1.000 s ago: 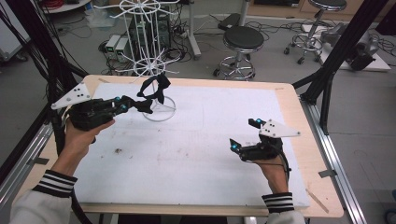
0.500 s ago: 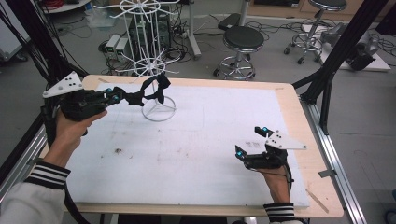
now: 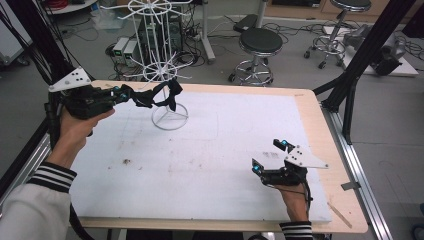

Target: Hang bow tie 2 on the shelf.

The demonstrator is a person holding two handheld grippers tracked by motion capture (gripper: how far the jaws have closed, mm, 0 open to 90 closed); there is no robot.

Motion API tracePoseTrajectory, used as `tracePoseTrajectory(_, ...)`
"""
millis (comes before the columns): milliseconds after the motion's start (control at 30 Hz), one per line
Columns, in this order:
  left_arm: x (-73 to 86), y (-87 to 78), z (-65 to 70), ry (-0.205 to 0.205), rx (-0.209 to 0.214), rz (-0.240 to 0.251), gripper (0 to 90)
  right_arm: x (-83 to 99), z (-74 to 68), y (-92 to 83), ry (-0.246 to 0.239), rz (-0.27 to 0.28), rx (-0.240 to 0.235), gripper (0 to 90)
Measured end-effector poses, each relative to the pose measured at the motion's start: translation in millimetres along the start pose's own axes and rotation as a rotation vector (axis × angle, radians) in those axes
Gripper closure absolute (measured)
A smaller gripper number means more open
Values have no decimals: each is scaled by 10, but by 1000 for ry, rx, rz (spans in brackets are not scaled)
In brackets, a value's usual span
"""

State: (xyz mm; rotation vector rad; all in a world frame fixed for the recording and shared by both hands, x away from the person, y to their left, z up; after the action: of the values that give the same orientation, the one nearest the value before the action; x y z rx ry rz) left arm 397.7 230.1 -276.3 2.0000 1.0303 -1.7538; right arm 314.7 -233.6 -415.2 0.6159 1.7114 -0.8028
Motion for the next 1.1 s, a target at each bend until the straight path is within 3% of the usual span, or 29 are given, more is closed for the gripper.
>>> tracePoseTrajectory(133,-28,51,-21,9,3,-10,832,-14,6,-7,-12,33,24,9)
tracePoseTrajectory(333,-75,109,-62,17,5,-21,832,-12,6,-32,-15,38,47,8)
tracePoseTrajectory(1100,-107,400,-198,3,23,-91,830,6,-7,-70,-21,28,61,8)
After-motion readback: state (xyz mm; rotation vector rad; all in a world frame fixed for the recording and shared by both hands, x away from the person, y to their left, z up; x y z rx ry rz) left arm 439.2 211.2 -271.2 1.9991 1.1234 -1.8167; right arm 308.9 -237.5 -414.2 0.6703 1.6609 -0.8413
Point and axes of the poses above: each handheld gripper's, and its own axes: y roughly forward along the jaws, x roughly out of its underside, z roughly to its right, the point moved 5 cm from there along y, roughly forward along the jaws, and after that the axes turned 12 degrees about y, right-handed, at the moved point
